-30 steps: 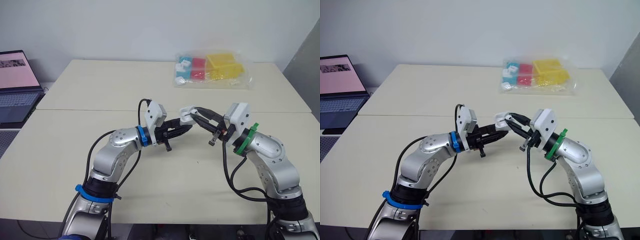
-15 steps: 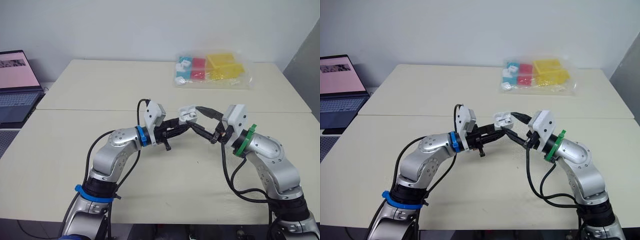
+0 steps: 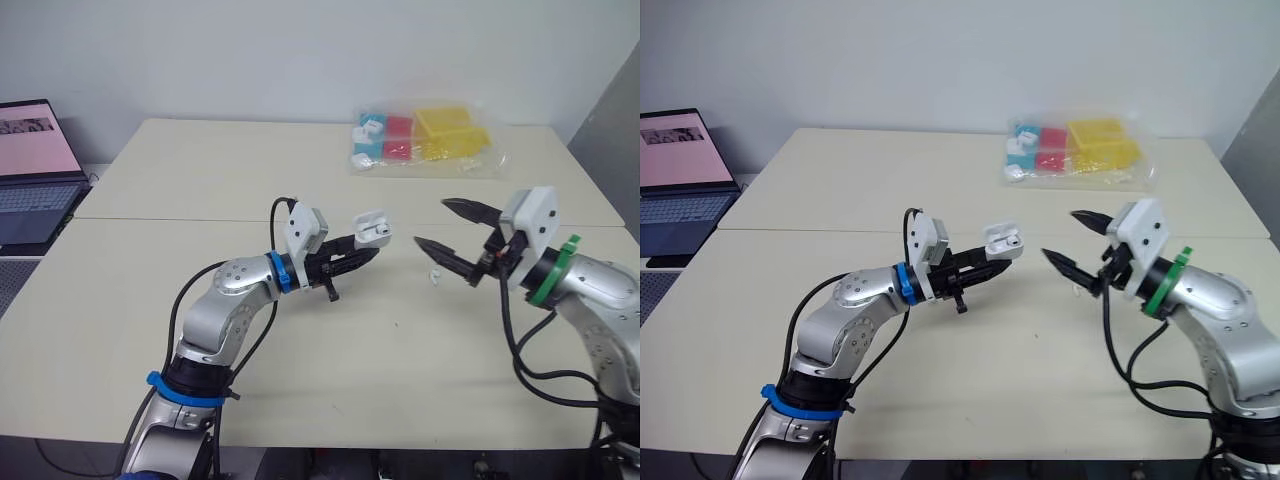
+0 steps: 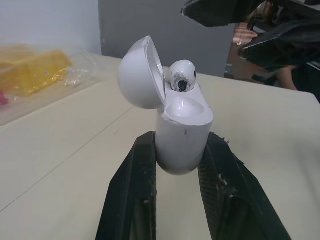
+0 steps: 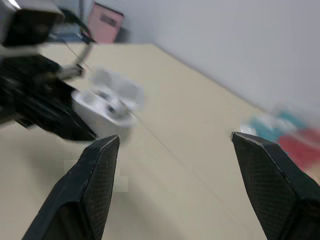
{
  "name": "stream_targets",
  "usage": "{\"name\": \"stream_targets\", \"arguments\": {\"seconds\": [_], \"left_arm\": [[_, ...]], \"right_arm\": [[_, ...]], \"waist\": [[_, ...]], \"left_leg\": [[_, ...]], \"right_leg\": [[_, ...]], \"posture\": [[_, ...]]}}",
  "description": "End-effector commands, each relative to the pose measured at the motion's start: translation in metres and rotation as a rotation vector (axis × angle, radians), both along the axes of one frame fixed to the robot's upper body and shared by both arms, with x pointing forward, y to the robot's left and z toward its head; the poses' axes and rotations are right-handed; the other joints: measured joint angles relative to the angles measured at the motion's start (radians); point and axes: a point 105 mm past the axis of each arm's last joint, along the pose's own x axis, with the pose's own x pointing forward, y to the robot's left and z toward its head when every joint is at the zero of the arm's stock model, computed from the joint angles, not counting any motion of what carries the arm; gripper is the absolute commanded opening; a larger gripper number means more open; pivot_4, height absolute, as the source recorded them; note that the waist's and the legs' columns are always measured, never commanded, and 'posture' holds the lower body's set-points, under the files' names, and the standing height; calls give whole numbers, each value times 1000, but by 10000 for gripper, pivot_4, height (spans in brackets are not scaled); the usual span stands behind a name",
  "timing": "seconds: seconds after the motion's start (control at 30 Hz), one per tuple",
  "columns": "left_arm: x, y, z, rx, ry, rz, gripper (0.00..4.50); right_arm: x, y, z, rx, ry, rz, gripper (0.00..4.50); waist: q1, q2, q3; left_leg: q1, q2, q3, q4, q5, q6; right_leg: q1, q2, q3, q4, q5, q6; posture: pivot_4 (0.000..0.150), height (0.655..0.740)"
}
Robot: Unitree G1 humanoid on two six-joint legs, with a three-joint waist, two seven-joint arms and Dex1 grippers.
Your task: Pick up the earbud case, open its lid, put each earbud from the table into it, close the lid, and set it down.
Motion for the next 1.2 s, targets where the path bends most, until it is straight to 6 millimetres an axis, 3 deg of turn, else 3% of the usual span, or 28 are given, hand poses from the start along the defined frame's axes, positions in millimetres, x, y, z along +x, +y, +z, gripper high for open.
{"name": "stream_targets", "arguments": {"seconds": [0.03, 0.13, 0.23, 0.4, 0.6, 1.03, 1.1, 1.2], "left_arm": [[-5, -3, 9, -10, -54, -21, 7760], [-5, -3, 9, -6, -56, -24, 7760], [-5, -1, 8, 2, -60, -19, 7760], [-9, -2, 4, 12, -61, -31, 7760], [-11, -4, 0, 12, -60, -29, 7760], [-12, -5, -5, 5, -58, -21, 7760], [-12, -5, -5, 5, -59, -20, 7760], [-12, -5, -6, 6, -60, -19, 7760]], "right_arm": [[4, -6, -19, -63, 112, -103, 37019], [10, -6, -33, -87, 185, -183, 37019], [27, -6, -60, -26, 356, -327, 37019], [45, -13, -78, -7, 429, -482, 37019], [55, -19, -86, -6, 427, -566, 37019], [55, -13, -96, 56, 489, -578, 37019], [54, -13, -98, 50, 494, -573, 33511], [54, -12, -100, 46, 495, -567, 24122]], "waist": [[-1, 0, 0], [-1, 0, 0], [-6, 0, 0], [0, 0, 0], [0, 0, 0], [-2, 0, 0], [-1, 0, 0], [-2, 0, 0]], "left_leg": [[0, 0, 0, 0, 0, 0], [0, 1, 0, 0, 0, 0], [0, 1, 0, 0, 0, 0], [-1, 0, -1, 0, 0, 0], [-3, -1, 0, 0, 0, 0], [-2, 0, 0, -1, 0, 0], [-2, 0, 0, -1, 0, 0], [-3, 0, 0, -1, 0, 0]], "right_leg": [[0, 0, 0, 0, 0, 0], [0, 0, 0, 0, -1, 1], [0, 1, 0, 0, -1, 1], [-1, 1, 0, 0, 0, 1], [-2, 0, 0, -2, 0, 0], [-3, 1, 0, 0, -1, 1], [-3, 1, 0, 0, -1, 1], [-3, 1, 0, 0, -1, 1]], "posture": [[1500, 7400], [1500, 7400], [1500, 7400], [1500, 7400], [1500, 7400], [1500, 7400], [1500, 7400], [1500, 7400]]}}
